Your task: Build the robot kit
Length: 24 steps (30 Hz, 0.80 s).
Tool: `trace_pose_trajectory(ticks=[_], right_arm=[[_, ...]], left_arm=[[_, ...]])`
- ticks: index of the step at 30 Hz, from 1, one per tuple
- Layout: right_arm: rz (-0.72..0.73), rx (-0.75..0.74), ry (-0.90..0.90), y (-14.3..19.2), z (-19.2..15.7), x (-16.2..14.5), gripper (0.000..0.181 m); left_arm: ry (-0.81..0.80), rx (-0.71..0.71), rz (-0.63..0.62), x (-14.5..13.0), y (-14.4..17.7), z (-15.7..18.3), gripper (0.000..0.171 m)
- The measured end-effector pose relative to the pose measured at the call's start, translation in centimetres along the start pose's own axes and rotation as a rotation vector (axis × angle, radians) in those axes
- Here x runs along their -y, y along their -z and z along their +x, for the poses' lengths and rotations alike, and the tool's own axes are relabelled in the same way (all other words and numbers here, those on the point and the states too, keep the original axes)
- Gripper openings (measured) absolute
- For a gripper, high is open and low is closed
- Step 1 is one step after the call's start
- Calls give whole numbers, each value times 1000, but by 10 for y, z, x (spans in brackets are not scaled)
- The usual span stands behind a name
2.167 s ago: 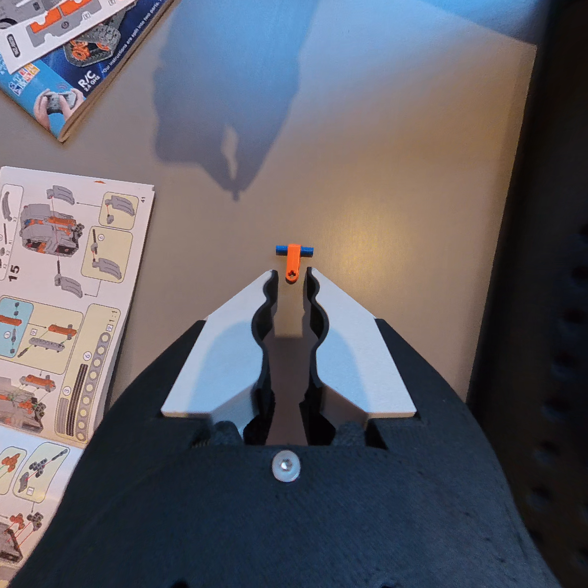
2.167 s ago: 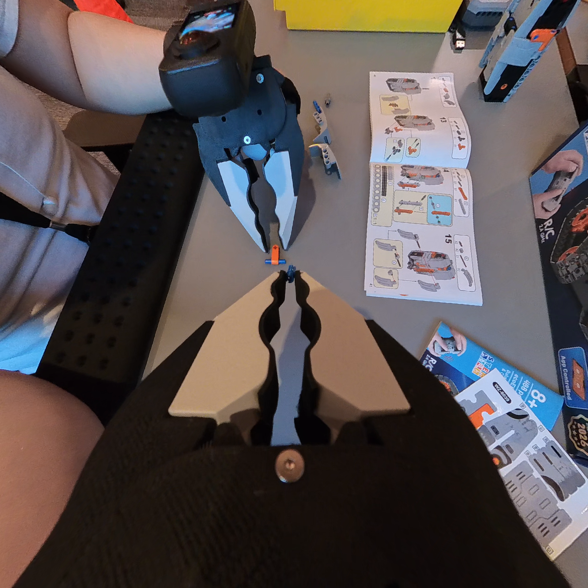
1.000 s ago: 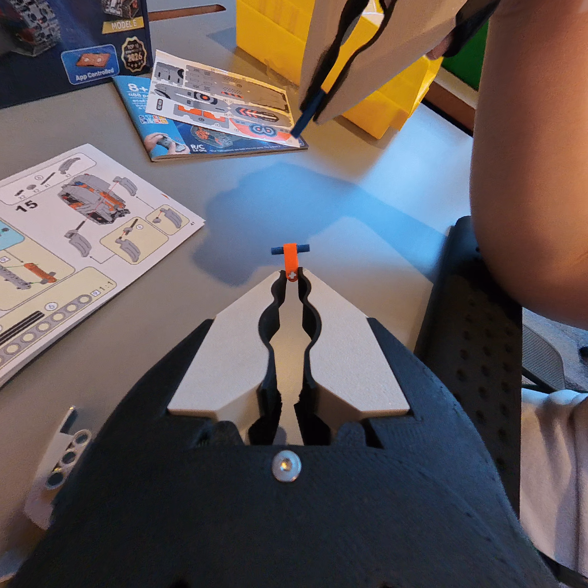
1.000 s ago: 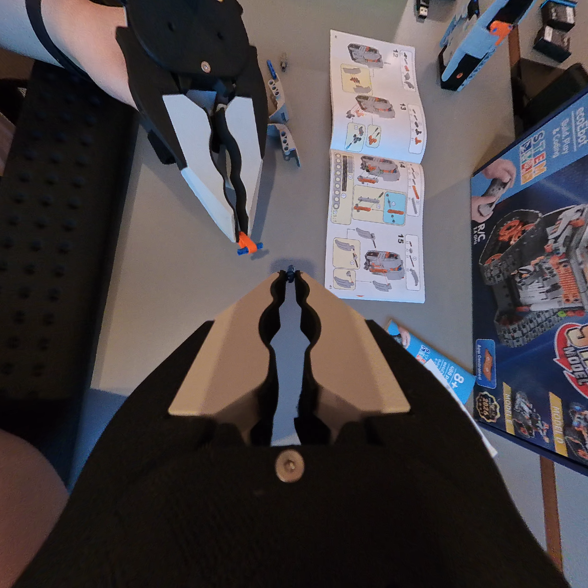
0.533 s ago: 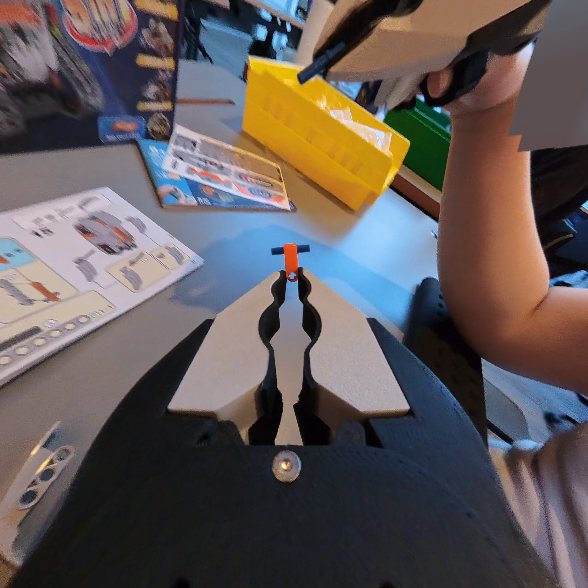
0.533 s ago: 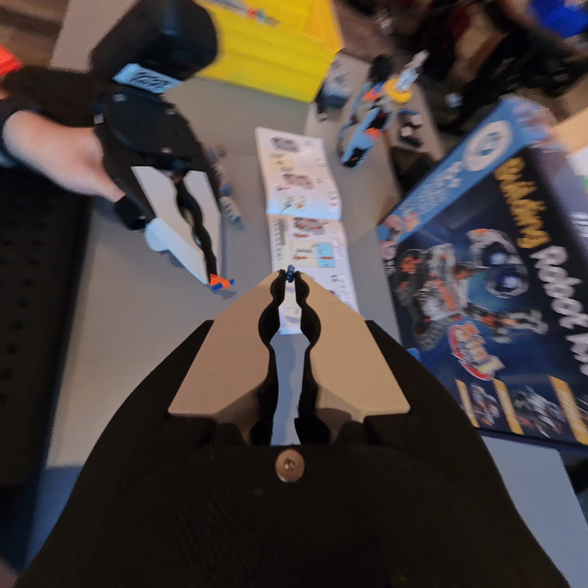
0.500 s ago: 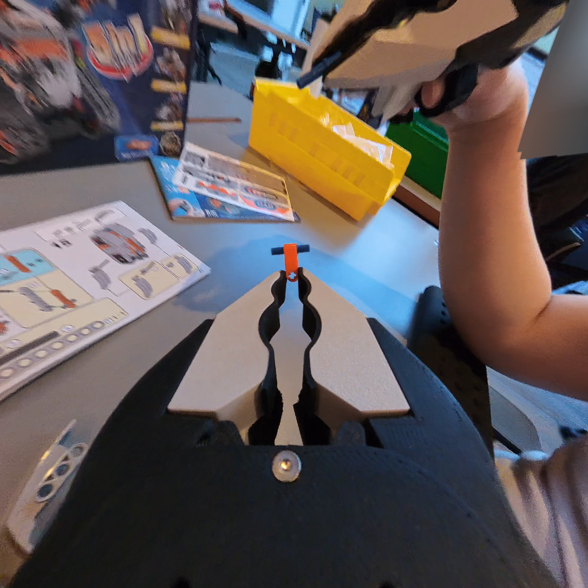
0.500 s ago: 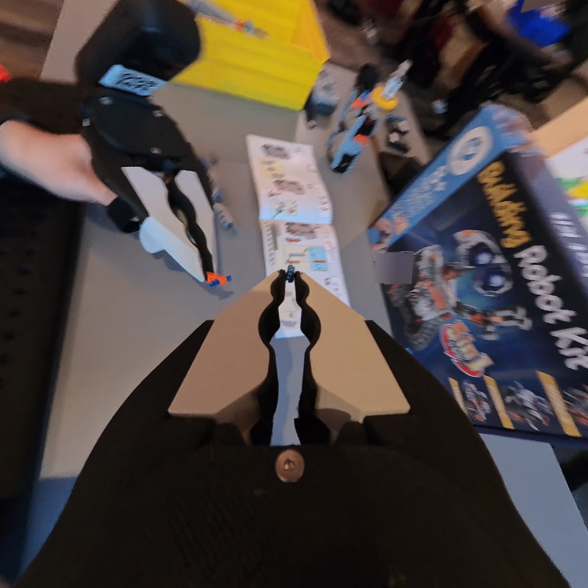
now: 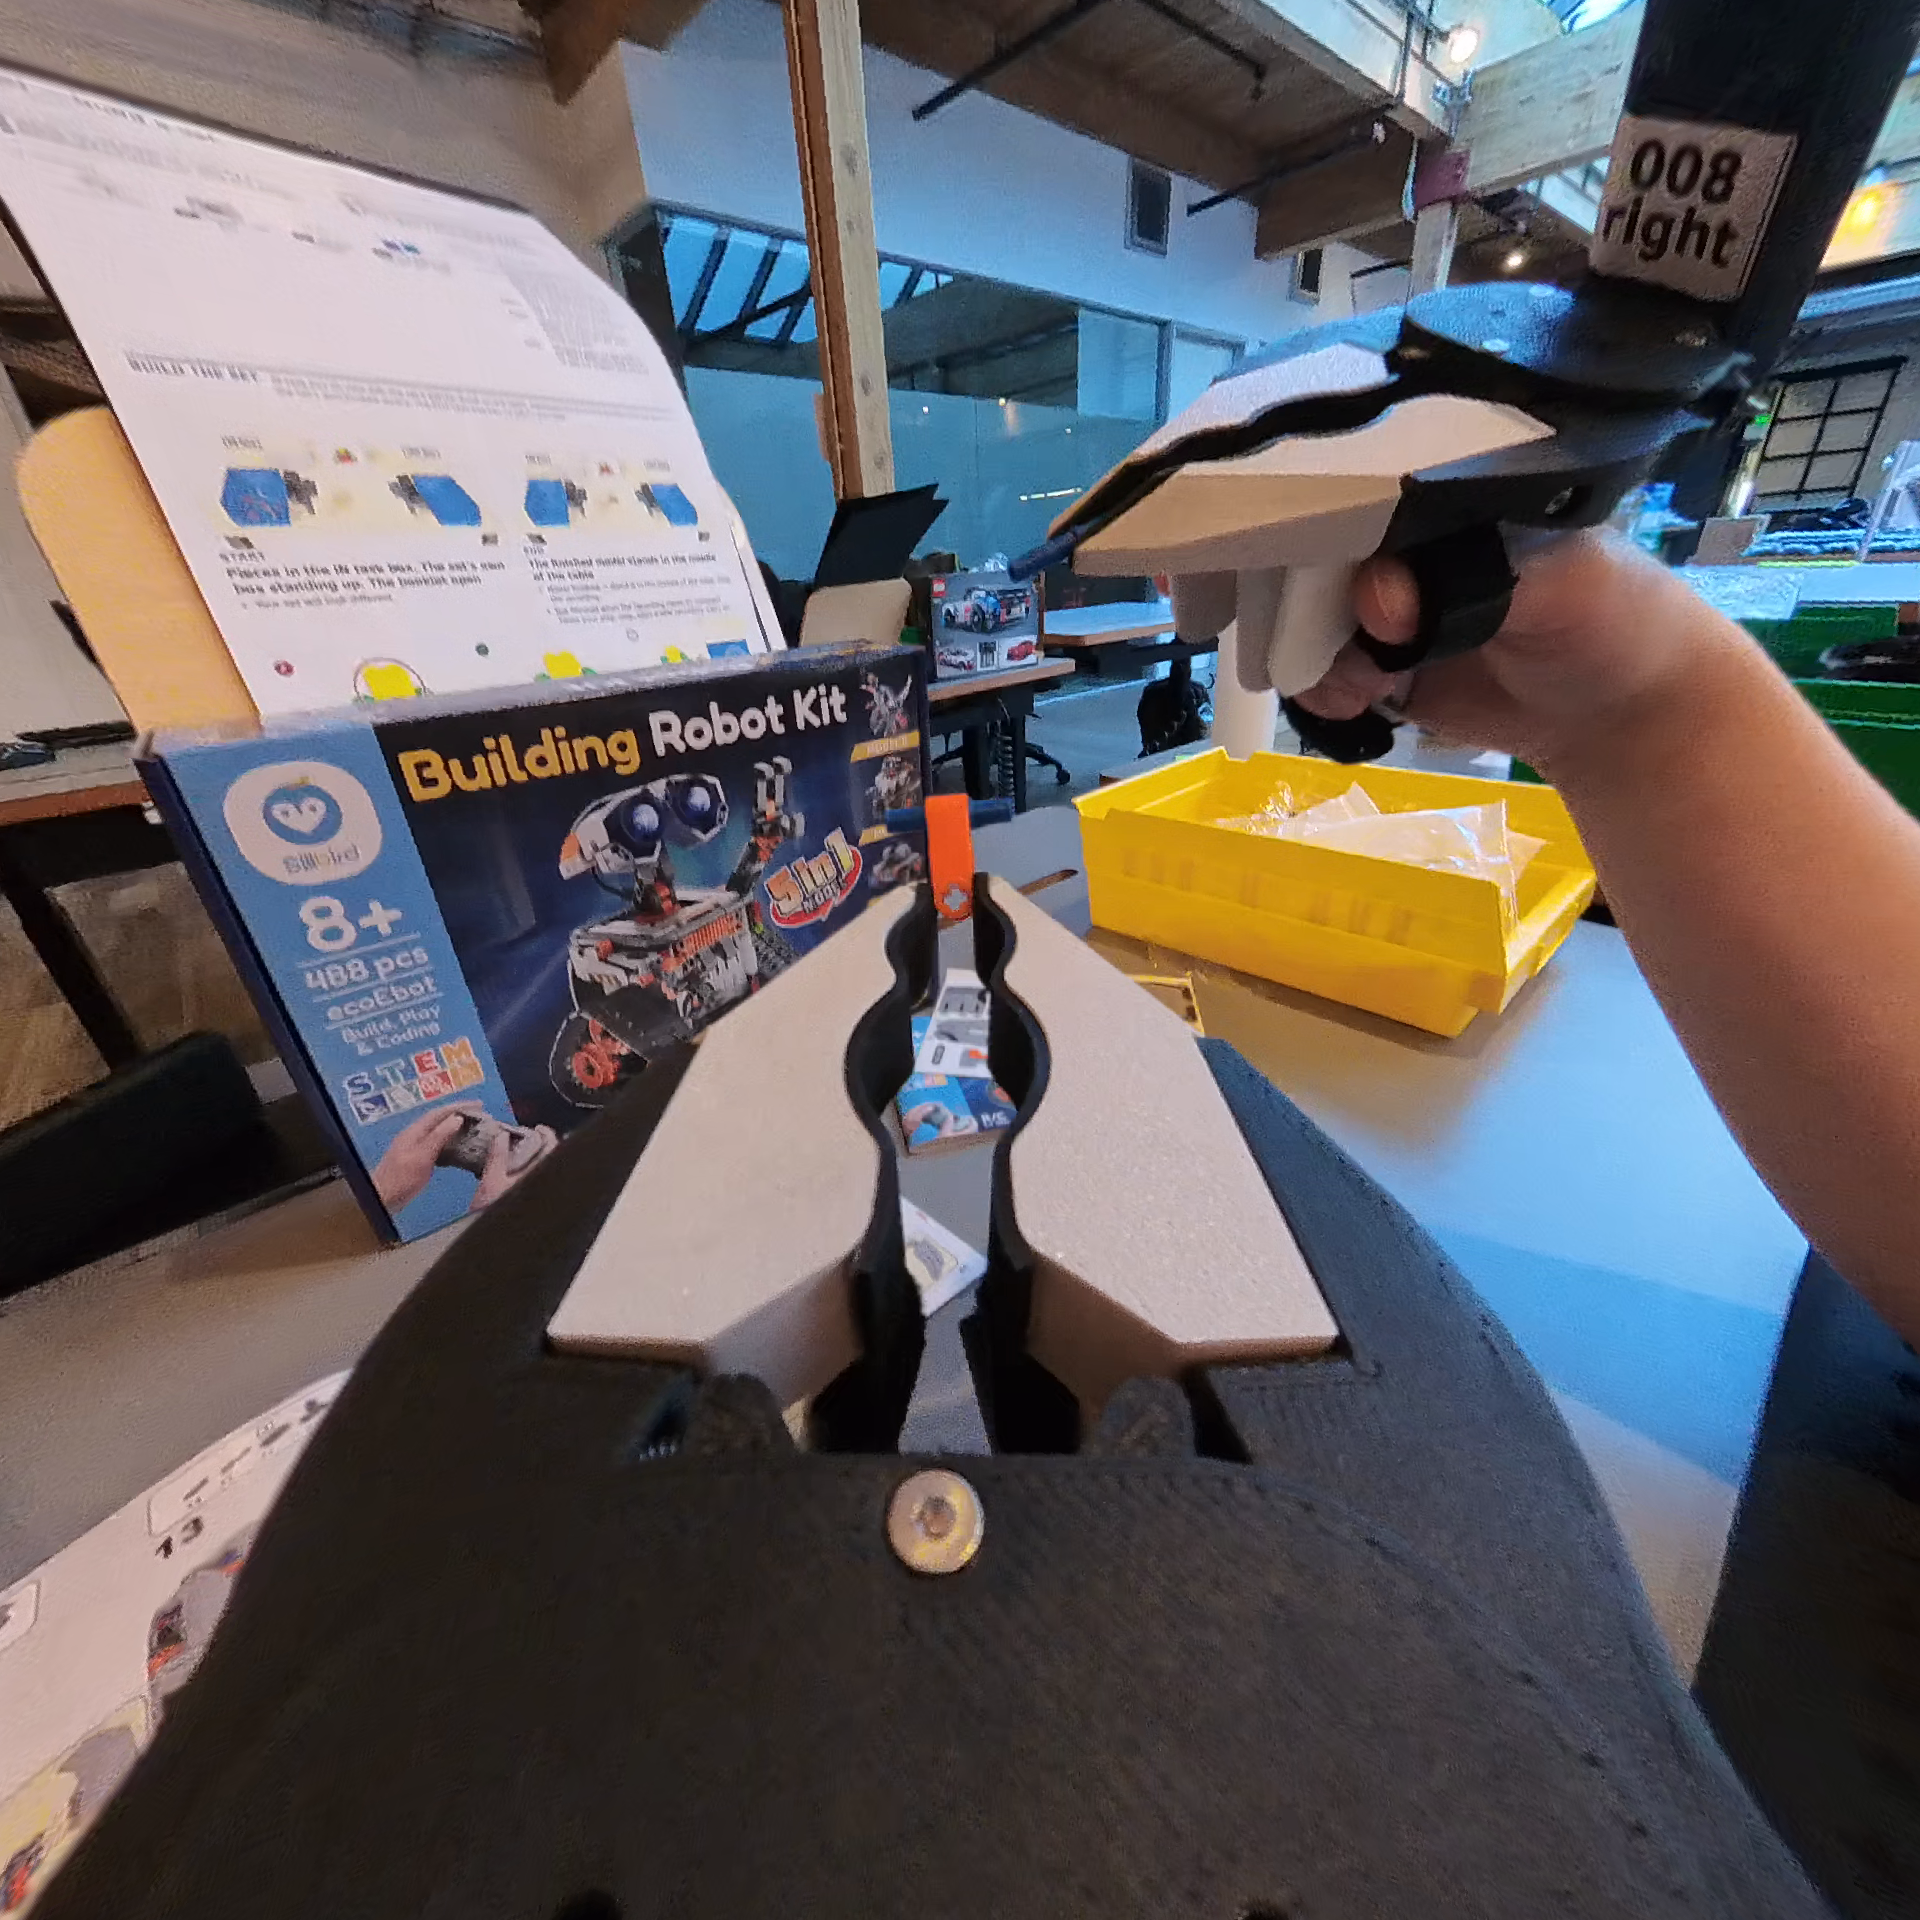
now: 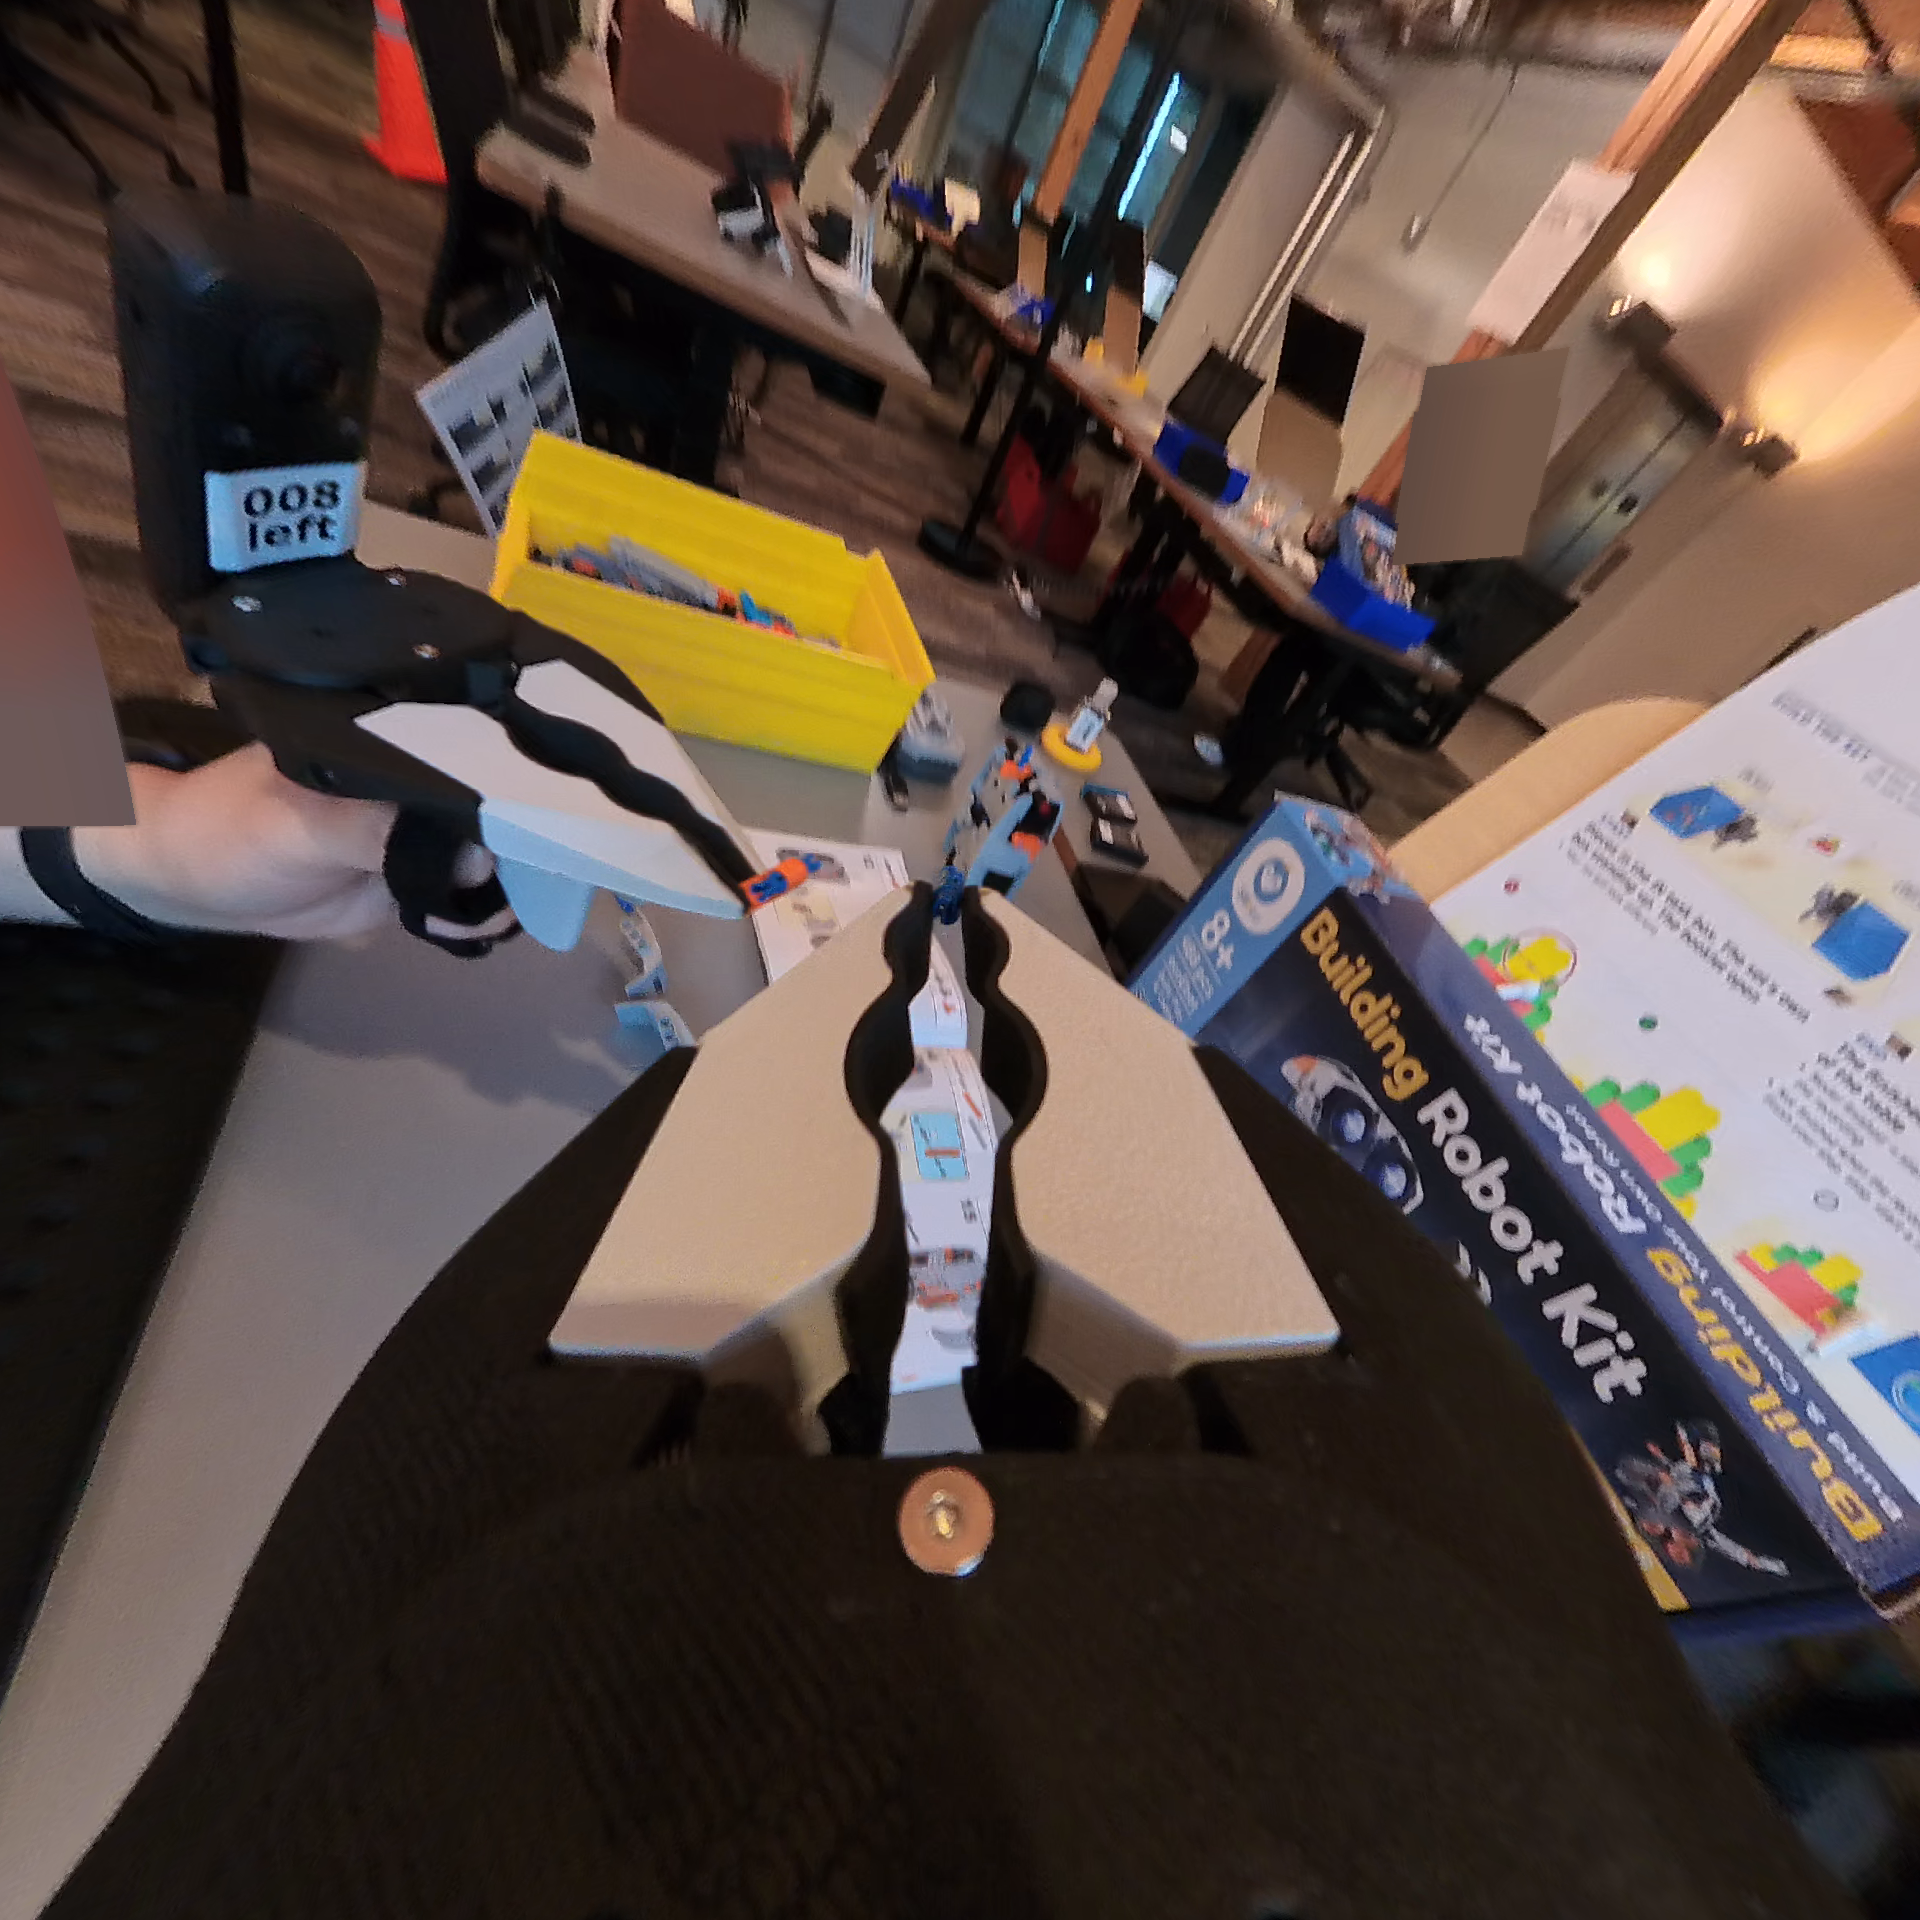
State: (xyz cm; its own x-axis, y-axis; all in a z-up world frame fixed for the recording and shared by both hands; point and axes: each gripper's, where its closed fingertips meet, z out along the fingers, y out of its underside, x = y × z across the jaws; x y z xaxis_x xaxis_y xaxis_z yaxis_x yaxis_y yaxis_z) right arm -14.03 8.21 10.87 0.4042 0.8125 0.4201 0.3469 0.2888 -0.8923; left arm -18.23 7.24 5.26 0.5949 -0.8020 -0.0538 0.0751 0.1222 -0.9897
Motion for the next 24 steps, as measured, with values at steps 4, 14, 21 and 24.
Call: trace_pose_trajectory(ticks=[4,14,21,24], right_arm=[[78,-13,7,3,-1,17,4],[327,-198,60,41,7,88,3],[303,-405,233,87,1,119,3],[320,-440,300,91,-8,132,3]], left_arm=[[-80,69,65,25,-3,-5,5],[170,-157,222,120,-36,27,5],[251,-345,286,170,-43,60,5],[100,-276,294,175,-41,65,5]])
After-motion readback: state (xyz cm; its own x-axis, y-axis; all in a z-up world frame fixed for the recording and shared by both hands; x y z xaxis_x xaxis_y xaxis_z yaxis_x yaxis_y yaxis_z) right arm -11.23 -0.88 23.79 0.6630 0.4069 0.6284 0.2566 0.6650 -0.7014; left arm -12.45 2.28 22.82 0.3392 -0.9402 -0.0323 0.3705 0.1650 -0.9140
